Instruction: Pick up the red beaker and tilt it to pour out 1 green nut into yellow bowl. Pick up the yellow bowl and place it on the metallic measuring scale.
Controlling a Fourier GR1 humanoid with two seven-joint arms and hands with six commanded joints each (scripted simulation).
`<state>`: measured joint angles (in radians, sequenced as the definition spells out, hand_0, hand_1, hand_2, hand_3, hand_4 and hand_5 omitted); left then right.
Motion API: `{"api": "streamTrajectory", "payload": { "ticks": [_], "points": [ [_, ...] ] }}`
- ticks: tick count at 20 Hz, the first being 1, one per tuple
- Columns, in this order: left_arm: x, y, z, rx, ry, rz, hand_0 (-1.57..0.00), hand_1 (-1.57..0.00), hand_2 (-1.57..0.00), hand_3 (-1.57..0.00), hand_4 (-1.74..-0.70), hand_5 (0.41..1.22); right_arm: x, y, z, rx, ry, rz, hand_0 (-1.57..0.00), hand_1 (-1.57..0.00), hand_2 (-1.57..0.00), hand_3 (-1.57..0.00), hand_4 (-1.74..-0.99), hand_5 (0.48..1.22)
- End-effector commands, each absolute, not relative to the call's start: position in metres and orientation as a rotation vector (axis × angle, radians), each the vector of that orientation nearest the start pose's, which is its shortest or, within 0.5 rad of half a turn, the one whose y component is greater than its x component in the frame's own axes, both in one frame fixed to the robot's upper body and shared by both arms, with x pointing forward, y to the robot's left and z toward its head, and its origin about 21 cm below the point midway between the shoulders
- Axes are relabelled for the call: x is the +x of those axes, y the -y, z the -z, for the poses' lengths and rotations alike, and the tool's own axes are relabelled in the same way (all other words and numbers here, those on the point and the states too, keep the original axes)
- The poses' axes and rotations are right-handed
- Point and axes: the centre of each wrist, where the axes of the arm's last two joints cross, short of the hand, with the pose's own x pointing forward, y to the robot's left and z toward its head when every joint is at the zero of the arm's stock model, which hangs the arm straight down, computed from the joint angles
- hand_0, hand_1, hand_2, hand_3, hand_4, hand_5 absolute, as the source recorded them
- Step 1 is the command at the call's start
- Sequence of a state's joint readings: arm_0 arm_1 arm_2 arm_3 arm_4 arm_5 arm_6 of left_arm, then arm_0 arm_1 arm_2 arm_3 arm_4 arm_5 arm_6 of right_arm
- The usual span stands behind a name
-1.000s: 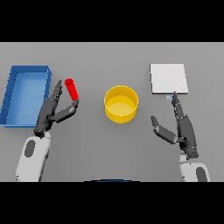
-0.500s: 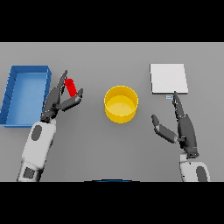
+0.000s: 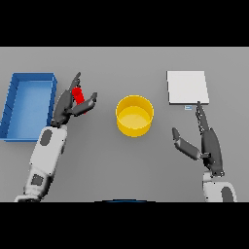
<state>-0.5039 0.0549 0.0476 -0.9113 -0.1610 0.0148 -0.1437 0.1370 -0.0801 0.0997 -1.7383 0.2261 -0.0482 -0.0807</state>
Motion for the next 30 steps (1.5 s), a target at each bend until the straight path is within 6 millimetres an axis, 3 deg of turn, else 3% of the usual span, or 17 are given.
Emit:
{"api": "streamTrajectory", "payload": {
  "ticks": [1, 3, 5, 7, 10, 13, 14, 17, 22, 27, 30],
  "points": [
    [0.363, -0.2, 0.023, 0.074, 1.526, 0.292, 0.0, 0.0, 0.0, 0.0, -1.34, 0.698, 0.214, 0.23, -0.009, -0.21, 1.685, -0.248, 0.0, 0.0, 0.0, 0.0, -1.263, 0.64],
    [0.367, -0.199, 0.024, 0.056, 1.543, 0.247, 0.0, -0.03, -0.07, -0.03, -1.38, 0.724, 0.215, 0.232, -0.009, -0.22, 1.682, -0.248, 0.0, 0.0, 0.0, 0.0, -1.259, 0.642],
    [0.369, -0.198, 0.026, 0.041, 1.536, 0.201, -0.29, -0.33, -0.36, -0.29, -1.45, 0.783, 0.219, 0.23, -0.009, -0.224, 1.676, -0.246, 0.0, 0.0, 0.0, 0.0, -1.258, 0.644],
    [0.369, -0.195, 0.028, 0.065, 1.527, 0.205, -0.66, -0.7, -0.73, -0.72, -1.5, 0.941, 0.216, 0.231, -0.008, -0.226, 1.682, -0.249, 0.0, 0.0, 0.0, 0.0, -1.255, 0.644],
    [0.372, -0.19, 0.027, 0.085, 1.54, 0.261, -1.11, -1.12, -1.14, -0.97, -1.6, 1.078, 0.216, 0.231, -0.008, -0.222, 1.681, -0.237, 0.0, 0.0, 0.0, 0.0, -1.252, 0.644],
    [0.372, -0.185, 0.027, 0.077, 1.531, 0.285, -1.33, -1.34, -1.35, -1.27, -1.52, 1.148, 0.214, 0.234, -0.008, -0.216, 1.681, -0.24, 0.0, 0.0, 0.0, 0.0, -1.259, 0.646],
    [0.372, -0.184, 0.025, 0.081, 1.519, 0.283, -1.38, -1.39, -1.4, -1.33, -1.51, 1.162, 0.214, 0.235, -0.01, -0.217, 1.687, -0.235, 0.0, 0.0, 0.0, 0.0, -1.257, 0.645],
    [0.373, -0.183, 0.02, 0.075, 1.559, 0.22, -1.47, -1.48, -1.48, -1.45, -1.62, 1.14, 0.209, 0.233, -0.007, -0.206, 1.686, -0.232, 0.0, 0.0, 0.0, 0.0, -1.26, 0.643],
    [0.377, -0.182, -0.003, 0.087, 1.641, 0.171, -1.54, -1.54, -1.54, -1.53, -1.7, 1.114, 0.212, 0.233, -0.01, -0.232, 1.697, -0.252, 0.0, 0.0, 0.0, 0.0, -1.259, 0.649],
    [0.378, -0.177, -0.039, 0.184, 1.667, 0.428, -1.56, -1.56, -1.56, -1.56, -1.73, 1.121, 0.209, 0.233, -0.008, -0.23, 1.696, -0.273, 0.0, 0.0, 0.0, 0.0, -1.257, 0.663],
    [0.376, -0.166, -0.049, 0.249, 1.631, 0.604, -1.56, -1.56, -1.56, -1.56, -1.73, 1.122, 0.211, 0.231, -0.008, -0.255, 1.685, -0.28, 0.0, 0.0, 0.0, 0.0, -1.256, 0.674]
  ]
}}
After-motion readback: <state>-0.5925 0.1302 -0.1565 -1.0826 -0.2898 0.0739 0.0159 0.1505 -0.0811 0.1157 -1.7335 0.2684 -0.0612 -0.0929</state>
